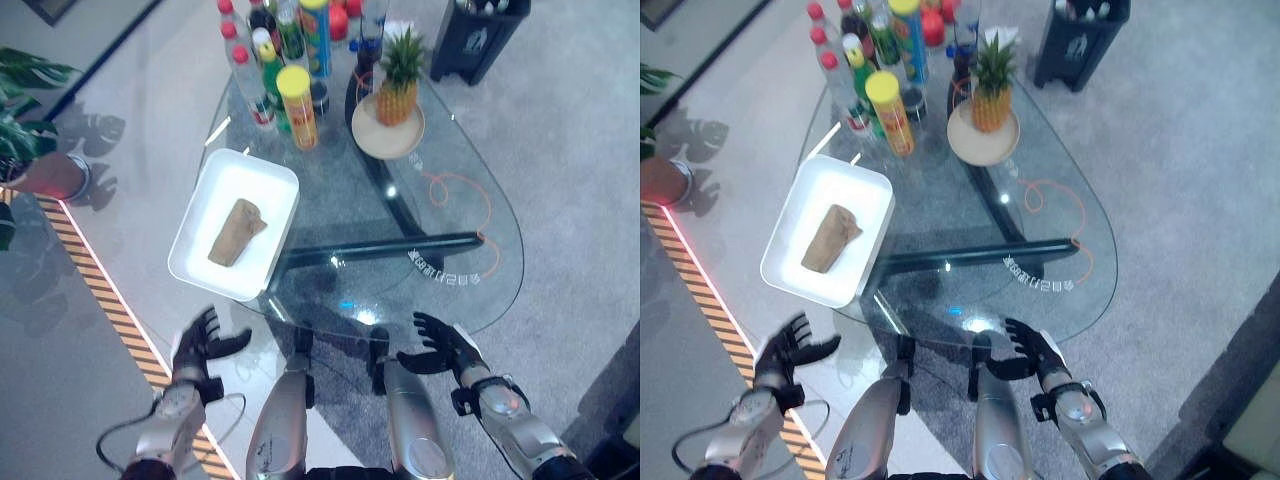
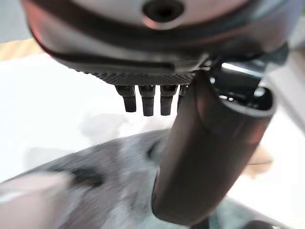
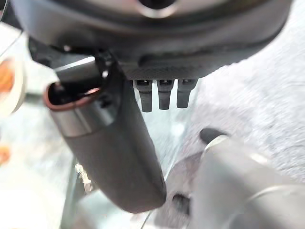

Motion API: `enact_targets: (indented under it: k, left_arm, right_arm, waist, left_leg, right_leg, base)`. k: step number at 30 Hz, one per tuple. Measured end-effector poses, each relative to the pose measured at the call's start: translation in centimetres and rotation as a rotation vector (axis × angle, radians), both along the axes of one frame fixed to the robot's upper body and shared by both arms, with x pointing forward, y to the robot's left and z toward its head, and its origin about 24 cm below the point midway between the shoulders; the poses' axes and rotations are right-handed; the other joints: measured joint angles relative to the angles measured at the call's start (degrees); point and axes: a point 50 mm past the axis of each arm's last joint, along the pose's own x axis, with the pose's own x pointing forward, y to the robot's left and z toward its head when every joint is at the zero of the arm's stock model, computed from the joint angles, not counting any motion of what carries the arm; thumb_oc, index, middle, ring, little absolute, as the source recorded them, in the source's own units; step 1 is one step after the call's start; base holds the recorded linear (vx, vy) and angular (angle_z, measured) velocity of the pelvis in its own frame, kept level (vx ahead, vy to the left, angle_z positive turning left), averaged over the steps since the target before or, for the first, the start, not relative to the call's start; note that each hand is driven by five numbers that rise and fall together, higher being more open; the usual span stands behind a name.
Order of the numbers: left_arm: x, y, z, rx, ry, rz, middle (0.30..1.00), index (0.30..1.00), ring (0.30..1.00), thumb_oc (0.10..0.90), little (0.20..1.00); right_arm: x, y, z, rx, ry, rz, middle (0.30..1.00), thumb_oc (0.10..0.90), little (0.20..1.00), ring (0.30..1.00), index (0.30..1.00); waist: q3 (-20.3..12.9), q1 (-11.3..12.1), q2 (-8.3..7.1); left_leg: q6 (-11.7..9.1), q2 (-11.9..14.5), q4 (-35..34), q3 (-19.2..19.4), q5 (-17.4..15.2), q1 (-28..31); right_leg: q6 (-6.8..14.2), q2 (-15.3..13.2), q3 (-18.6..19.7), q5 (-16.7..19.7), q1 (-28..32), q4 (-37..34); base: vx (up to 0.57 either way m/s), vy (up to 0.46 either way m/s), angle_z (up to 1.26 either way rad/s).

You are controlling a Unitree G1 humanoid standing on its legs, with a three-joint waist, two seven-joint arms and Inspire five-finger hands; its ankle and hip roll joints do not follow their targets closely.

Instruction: Wipe the table with a cloth and put it in the basket.

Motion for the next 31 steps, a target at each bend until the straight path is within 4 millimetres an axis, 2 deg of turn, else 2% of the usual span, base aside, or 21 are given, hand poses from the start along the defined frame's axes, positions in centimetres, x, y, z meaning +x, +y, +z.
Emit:
enact_targets:
  k: [2,4,6,11,14,16,18,20,26,31]
  left_arm:
    - [-1.3,-1.3,-1.6,-0.05,0.08,-0.015,0.9,0.9,0.9,0.8,0.9]
    - [-3.0,-2.8,-3.5,-0.115,0.162,0.011,0.9,0.9,0.9,0.8,0.9]
    - [-4.7,-3.6,-4.8,-0.133,0.234,0.017,0.9,0.9,0.9,0.8,0.9]
    - [-7.7,-3.2,-7.2,-0.091,0.41,0.075,0.9,0.9,0.9,0.8,0.9]
    - [-9.4,-3.0,-8.0,-0.086,0.492,0.11,0.9,0.9,0.9,0.8,0.9]
    - [-9.7,-2.9,-8.3,-0.089,0.516,0.127,0.9,0.9,0.9,0.8,0.9]
    - [-10.5,-2.9,-8.5,-0.091,0.548,0.12,0.9,0.9,0.9,0.8,0.9]
    - [-10.9,-2.8,-8.7,-0.1,0.562,0.12,0.9,0.9,0.9,0.8,0.9]
    - [-12.0,-2.9,-9.0,-0.134,0.615,0.114,0.9,0.9,0.9,0.8,0.9]
    - [-12.3,-2.9,-9.0,-0.138,0.637,0.118,0.9,0.9,0.9,0.8,0.9]
  right_arm:
    - [-0.7,-0.4,-1.3,0.005,0.055,-0.056,0.9,0.8,0.9,0.9,0.9]
    - [-2.3,-0.5,-3.4,0.013,0.153,-0.109,0.9,0.8,0.9,0.9,0.9]
    - [-4.1,-0.4,-5.3,0.031,0.247,-0.164,0.9,0.8,0.9,0.9,0.9]
    - [-8.3,0.2,-9.0,0.09,0.461,-0.342,0.9,0.8,0.9,0.9,0.9]
    - [-10.2,0.5,-10.1,0.105,0.55,-0.413,0.9,0.8,0.9,0.9,0.9]
    - [-10.9,0.5,-10.5,0.113,0.585,-0.45,0.9,0.8,0.9,0.9,0.9]
    - [-12.0,0.4,-10.9,0.134,0.633,-0.493,0.9,0.8,0.9,0.9,0.9]
    - [-12.5,0.3,-11.0,0.154,0.658,-0.519,0.9,0.8,0.9,0.9,0.9]
    - [-13.9,0.0,-11.3,0.178,0.733,-0.548,0.9,0.8,0.9,0.9,0.9]
    - [-14.3,0.0,-11.4,0.174,0.752,-0.548,0.9,0.8,0.9,0.9,0.9]
  waist:
    - [-0.7,0.1,0.64]
    - [-4.1,0.5,1.21]
    - [-8.3,1.0,1.03]
    - [-17.1,1.0,0.19]
    - [-21.0,1.0,-0.32]
    - [-21.6,0.9,-0.48]
    - [-23.8,1.0,-0.55]
    - [-24.1,1.0,-0.54]
    - [-25.9,0.3,0.24]
    - [-26.1,0.0,0.64]
  left_leg:
    - [0.0,0.1,-0.5,-0.6,0.2,1.5]
    - [0.1,0.6,-2.1,-0.9,-0.2,3.6]
    - [0.2,0.9,-2.9,-0.9,-0.3,5.0]
    - [0.2,1.4,-3.8,-2.0,-1.3,9.1]
    - [0.2,1.7,-4.9,-1.9,-1.5,10.2]
    - [0.4,1.8,-5.1,-1.9,-1.7,11.6]
    - [0.6,2.0,-6.0,-1.6,-1.9,12.3]
    - [0.6,2.2,-6.5,-0.9,-1.9,13.6]
    - [0.5,3.2,-8.5,-0.4,-1.9,15.8]
    - [0.5,3.1,-9.4,0.1,-1.9,17.1]
  right_leg:
    - [0.2,0.1,-0.7,-0.1,1.8,-0.6]
    - [-0.2,0.2,-1.1,-0.6,4.0,-1.9]
    - [-0.1,0.4,-1.3,-0.9,5.4,-2.7]
    - [-0.2,1.0,-2.6,-1.8,10.5,-5.6]
    - [-0.3,1.3,-2.5,-1.9,11.6,-6.7]
    - [-0.3,1.4,-2.4,-1.8,13.3,-7.7]
    - [-0.4,1.6,-2.1,-1.7,13.9,-8.7]
    - [-0.2,1.9,-1.4,-1.3,15.1,-9.6]
    - [0.0,3.0,-1.1,2.1,19.5,-17.0]
    - [-0.1,3.2,-1.1,5.0,23.1,-23.0]
  base:
    - [0.09,-0.099,0.13]
    - [0.12,-0.105,0.08]
    - [0.09,-0.085,0.02]
    - [0.07,-0.043,0.09]
    - [0.03,-0.025,-0.02]
    - [0.01,-0.015,-0.01]
    - [0.01,-0.02,-0.07]
    - [0.0,-0.014,-0.15]
    - [-0.01,-0.008,-0.07]
    - [0.0,0.0,0.0]
